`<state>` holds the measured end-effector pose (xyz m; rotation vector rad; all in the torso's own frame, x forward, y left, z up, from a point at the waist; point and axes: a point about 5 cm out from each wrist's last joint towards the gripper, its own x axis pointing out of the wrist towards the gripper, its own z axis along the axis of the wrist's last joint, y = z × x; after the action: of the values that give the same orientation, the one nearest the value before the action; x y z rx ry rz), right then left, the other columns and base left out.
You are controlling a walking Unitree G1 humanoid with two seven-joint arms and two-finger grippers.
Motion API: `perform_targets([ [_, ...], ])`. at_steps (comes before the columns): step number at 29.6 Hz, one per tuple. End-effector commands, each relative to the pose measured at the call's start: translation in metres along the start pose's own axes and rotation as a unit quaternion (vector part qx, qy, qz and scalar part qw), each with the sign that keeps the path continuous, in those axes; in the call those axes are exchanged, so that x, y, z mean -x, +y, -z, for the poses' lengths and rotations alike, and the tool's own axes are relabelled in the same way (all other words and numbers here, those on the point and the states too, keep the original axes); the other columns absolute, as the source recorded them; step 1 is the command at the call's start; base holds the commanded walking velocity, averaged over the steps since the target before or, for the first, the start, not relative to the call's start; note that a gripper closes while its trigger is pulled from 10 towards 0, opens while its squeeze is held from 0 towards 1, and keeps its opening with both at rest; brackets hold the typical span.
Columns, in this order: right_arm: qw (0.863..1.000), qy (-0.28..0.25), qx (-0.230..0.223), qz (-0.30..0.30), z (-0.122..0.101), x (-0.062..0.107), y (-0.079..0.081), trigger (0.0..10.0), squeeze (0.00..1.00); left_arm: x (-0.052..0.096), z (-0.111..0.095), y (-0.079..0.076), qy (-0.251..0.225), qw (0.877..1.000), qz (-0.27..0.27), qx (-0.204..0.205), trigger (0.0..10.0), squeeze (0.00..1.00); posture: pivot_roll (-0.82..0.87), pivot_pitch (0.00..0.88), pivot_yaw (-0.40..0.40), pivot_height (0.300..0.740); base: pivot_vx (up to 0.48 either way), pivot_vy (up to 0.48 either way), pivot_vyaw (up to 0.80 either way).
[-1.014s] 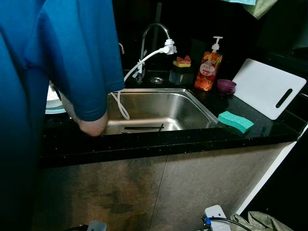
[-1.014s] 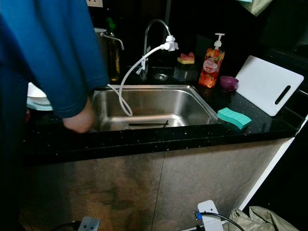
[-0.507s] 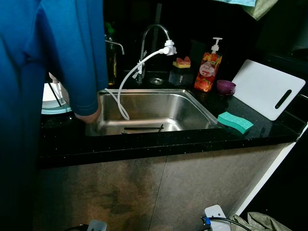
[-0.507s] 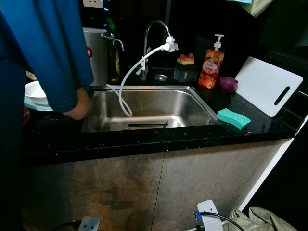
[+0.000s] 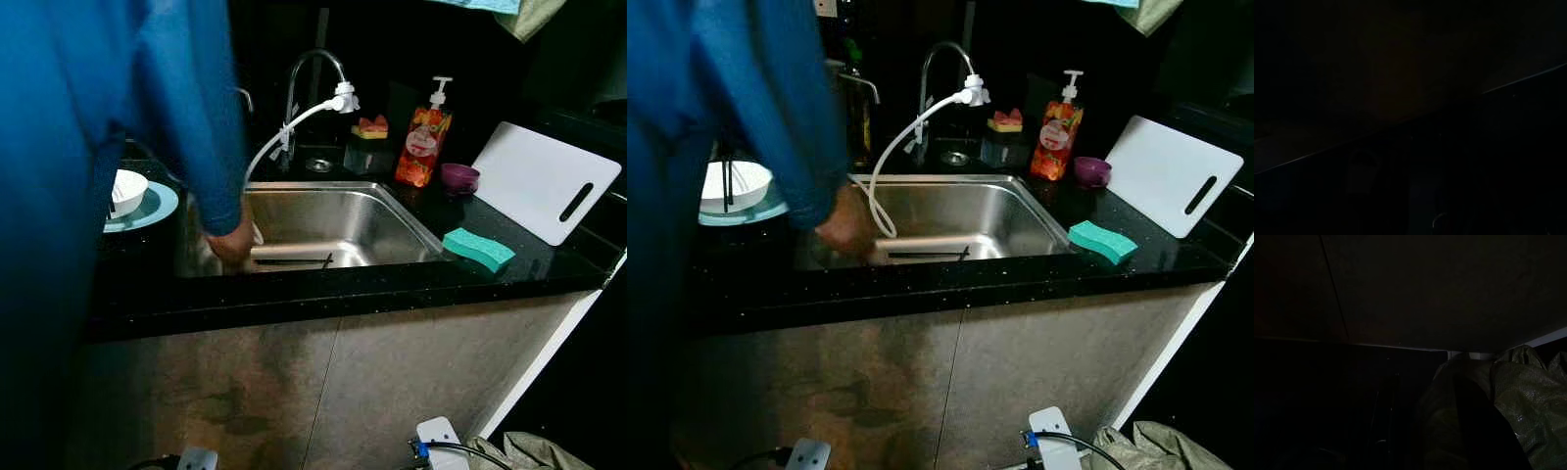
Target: Kitchen organization
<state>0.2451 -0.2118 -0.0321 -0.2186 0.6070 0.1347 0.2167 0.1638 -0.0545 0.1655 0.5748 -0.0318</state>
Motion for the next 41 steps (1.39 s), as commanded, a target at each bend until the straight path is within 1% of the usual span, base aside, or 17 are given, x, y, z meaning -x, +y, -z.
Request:
perform_targets([
  [1, 1.000, 0.013, -0.009, 0.006, 0.005, 0.001, -0.003, 10.0, 0.00, 0.001, 0.003, -0.002, 0.004, 1.000, 0.001, -0.001, 10.0, 0.00, -0.02, 0.052, -0.122, 0.740, 0.000, 0.000, 0.00],
  [9, 1.000, 0.013, -0.010, 0.006, 0.005, 0.001, -0.003, 10.0, 0.00, 0.002, 0.003, -0.002, 0.004, 1.000, 0.001, -0.001, 10.0, 0.00, -0.02, 0.052, -0.122, 0.740, 0.000, 0.000, 0.00],
  [15, 1.000, 0.010, -0.010, 0.016, 0.004, 0.002, -0.007, 10.0, 0.00, 0.001, 0.002, -0.001, 0.003, 1.000, 0.001, -0.001, 10.0, 0.00, -0.02, 0.057, -0.119, 0.740, 0.000, 0.000, 0.00],
  [21, 1.000, 0.008, -0.014, 0.023, 0.006, 0.004, -0.010, 10.0, 0.00, 0.001, 0.002, 0.002, 0.004, 1.000, 0.000, -0.005, 10.0, 0.00, -0.02, 0.061, -0.111, 0.740, 0.000, 0.000, 0.00],
  [24, 0.999, 0.009, -0.021, 0.035, 0.008, 0.005, -0.014, 10.0, 0.00, 0.001, 0.002, 0.005, 0.004, 1.000, 0.000, -0.008, 10.0, 0.00, -0.01, 0.064, -0.105, 0.740, 0.000, 0.000, 0.00],
  [28, 0.999, 0.006, -0.022, 0.038, 0.005, 0.004, -0.016, 10.0, 0.00, 0.000, 0.002, 0.007, 0.004, 1.000, 0.000, -0.011, 10.0, 0.00, 0.01, 0.075, -0.101, 0.740, 0.000, 0.000, 0.00],
  [36, 0.999, 0.004, -0.023, 0.035, 0.003, 0.003, -0.013, 10.0, 0.00, 0.001, 0.002, 0.010, 0.005, 1.000, -0.004, -0.013, 10.0, 0.00, 0.03, 0.085, -0.100, 0.740, 0.000, 0.000, 0.00],
  [41, 0.999, 0.002, -0.021, 0.033, 0.002, 0.002, -0.013, 10.0, 0.00, 0.001, 0.002, 0.010, 0.007, 1.000, -0.007, -0.011, 10.0, 0.00, 0.03, 0.088, -0.114, 0.740, 0.000, 0.000, 0.00],
])
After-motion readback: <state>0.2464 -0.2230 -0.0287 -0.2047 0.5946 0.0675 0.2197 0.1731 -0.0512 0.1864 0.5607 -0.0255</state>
